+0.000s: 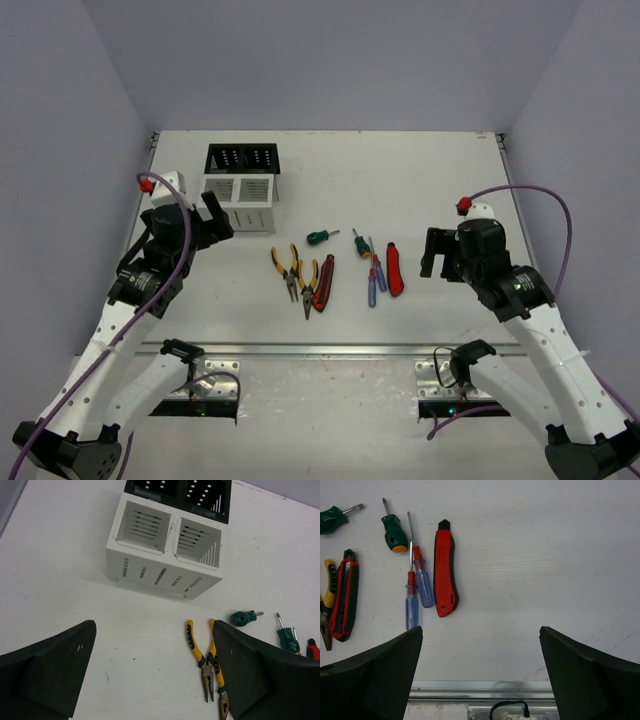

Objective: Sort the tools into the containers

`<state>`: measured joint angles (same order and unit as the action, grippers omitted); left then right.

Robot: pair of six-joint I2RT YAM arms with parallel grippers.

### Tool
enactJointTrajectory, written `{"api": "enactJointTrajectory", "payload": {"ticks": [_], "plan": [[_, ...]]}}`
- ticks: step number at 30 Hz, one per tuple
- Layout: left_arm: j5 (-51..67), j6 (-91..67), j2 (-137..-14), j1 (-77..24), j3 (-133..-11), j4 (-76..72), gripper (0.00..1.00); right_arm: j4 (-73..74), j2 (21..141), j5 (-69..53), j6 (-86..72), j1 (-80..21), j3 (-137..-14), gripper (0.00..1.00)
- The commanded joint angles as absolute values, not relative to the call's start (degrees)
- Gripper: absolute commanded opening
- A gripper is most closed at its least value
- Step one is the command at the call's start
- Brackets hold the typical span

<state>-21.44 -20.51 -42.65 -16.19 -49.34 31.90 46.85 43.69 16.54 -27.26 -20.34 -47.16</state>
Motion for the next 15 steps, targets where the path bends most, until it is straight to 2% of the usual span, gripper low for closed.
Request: {"api": "enactJointTrajectory", "payload": {"ticks": [1,8,11,13,15], "plan": [[-19.37,-20.97,-42.91,-16.7,-49.63,28.68,1.0,44.4,45.19,18.44,-28.66,-20.13,-45.98,0.99],[-16.27,-21.45,-44.24,-16.7,-49.48,27.93,1.0,36.85,52.19,11.07,-27.02,-20.13,-43.91,0.99],[-15.91,-21.05,-44.3,-16.7,-49.35,27.69,1.0,35.9,60.58,11.66,-27.56,-20.13,-44.98,0.99],[-15.64,-20.74,-44.5,-16.7,-49.37,27.75,1.0,35.17,67.02,11.49,-27.88,-20.19,-46.28,0.93],[-15.3,-20.48,-44.82,-16.7,-49.31,27.77,1.0,33.5,72.63,9.9,-27.95,-20.21,-46.76,0.83]]}}
